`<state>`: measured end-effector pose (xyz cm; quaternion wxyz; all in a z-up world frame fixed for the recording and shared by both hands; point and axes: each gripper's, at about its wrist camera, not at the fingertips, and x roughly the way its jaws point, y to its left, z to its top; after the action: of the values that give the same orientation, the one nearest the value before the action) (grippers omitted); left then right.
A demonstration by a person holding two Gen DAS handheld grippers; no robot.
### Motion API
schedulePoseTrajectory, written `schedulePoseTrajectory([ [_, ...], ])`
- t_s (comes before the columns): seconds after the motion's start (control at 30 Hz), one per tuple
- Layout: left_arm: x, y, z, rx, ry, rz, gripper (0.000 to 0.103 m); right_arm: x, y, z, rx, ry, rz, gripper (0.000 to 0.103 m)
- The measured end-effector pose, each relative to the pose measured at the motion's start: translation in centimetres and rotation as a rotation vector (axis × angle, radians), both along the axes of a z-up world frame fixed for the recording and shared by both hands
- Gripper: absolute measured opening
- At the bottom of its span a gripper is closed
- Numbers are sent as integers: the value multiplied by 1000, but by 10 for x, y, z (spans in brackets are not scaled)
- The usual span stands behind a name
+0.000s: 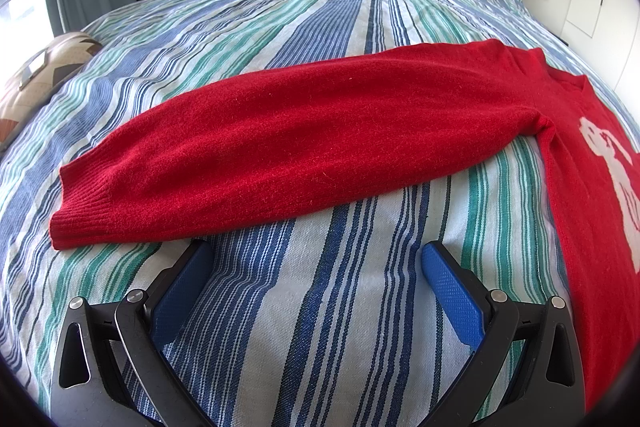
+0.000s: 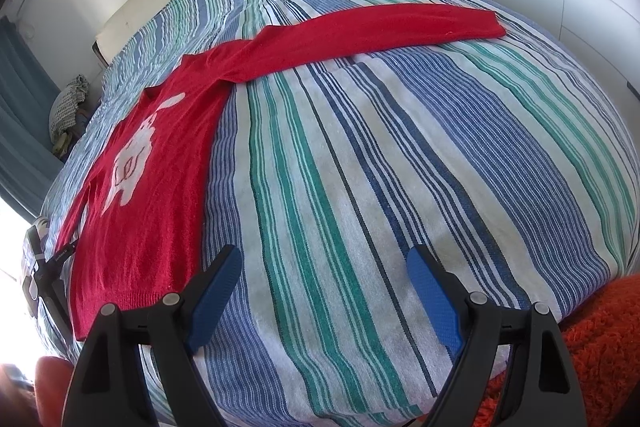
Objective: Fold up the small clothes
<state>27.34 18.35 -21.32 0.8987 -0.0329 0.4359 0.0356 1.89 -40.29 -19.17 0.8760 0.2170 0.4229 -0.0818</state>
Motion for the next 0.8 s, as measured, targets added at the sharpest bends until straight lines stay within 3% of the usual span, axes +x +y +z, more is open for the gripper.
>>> schedulePoseTrajectory([
  [0.8, 0, -1, 0, 0, 0, 0, 103, -6, -5, 1, 17, -8, -15, 84],
])
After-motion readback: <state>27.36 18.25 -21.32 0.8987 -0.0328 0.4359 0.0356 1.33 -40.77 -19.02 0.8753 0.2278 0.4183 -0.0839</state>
